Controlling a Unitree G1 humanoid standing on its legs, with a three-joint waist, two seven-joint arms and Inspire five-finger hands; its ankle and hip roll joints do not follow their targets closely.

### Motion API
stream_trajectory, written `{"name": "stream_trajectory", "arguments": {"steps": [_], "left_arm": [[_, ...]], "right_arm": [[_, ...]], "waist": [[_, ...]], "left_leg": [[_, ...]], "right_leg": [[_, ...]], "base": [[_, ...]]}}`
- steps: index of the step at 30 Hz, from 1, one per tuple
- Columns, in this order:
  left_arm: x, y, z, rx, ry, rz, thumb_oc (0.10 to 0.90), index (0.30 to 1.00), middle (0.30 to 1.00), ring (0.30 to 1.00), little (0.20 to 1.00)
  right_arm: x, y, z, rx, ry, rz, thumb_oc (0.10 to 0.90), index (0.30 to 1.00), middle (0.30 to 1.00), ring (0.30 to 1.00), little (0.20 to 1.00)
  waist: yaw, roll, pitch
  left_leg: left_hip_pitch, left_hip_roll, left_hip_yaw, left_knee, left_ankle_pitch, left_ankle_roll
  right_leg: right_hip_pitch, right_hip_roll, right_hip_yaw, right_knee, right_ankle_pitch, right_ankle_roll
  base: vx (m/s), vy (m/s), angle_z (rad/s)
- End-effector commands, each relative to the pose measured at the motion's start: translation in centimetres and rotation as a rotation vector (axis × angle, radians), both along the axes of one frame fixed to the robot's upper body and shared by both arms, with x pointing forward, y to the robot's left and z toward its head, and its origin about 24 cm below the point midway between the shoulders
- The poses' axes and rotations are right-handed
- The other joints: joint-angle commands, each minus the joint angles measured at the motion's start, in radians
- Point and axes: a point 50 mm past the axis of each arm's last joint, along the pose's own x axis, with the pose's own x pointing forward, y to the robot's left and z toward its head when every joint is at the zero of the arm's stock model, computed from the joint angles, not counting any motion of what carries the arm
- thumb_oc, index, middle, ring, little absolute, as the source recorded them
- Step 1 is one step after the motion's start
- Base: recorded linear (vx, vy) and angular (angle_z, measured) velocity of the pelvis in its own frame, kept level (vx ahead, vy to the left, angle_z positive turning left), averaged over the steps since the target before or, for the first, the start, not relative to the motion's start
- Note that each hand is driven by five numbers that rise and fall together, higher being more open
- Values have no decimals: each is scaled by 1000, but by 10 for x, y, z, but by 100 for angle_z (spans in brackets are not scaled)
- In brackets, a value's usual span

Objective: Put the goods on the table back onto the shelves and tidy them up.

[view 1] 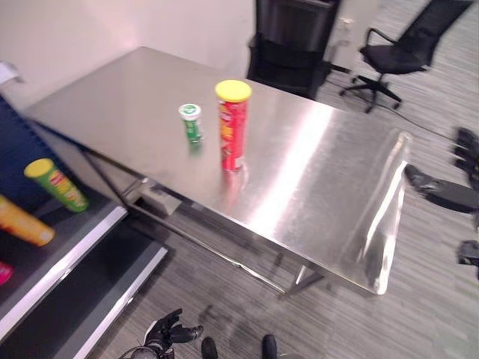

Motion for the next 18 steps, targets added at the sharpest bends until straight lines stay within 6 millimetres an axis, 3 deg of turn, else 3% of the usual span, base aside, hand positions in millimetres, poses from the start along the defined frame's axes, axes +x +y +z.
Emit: {"name": "stream_trajectory", "arguments": {"steps": [1,8,11,18], "left_arm": [[2,22,6,76,-13,-60,800,900,900,900,900],[-10,19,1,65,25,-44,800,900,900,900,900],[-16,18,-1,61,38,-38,800,900,900,900,900],[-15,16,0,53,25,-43,800,900,900,900,900]], "right_arm": [[4,-23,44,84,-196,-37,800,900,900,900,900],[32,-6,61,108,-219,23,800,900,900,900,900],[51,13,69,127,-207,109,800,900,900,900,900],[66,33,95,49,-196,211,800,900,900,900,900]], "waist": [[22,-45,-48],[62,-42,-58],[89,-43,-59],[110,-50,-62]], "left_leg": [[11,52,1,9,-84,-70],[7,51,-20,9,-76,-79],[0,52,-37,9,-67,-84],[-19,52,-60,9,-56,-93]], "right_leg": [[-6,-149,-42,6,13,134],[18,-151,-76,6,9,129],[23,-151,-94,6,8,126],[29,-150,-121,6,6,123]], "base": [[42,-54,19],[19,-35,18],[22,-52,13],[7,-28,12]]}}
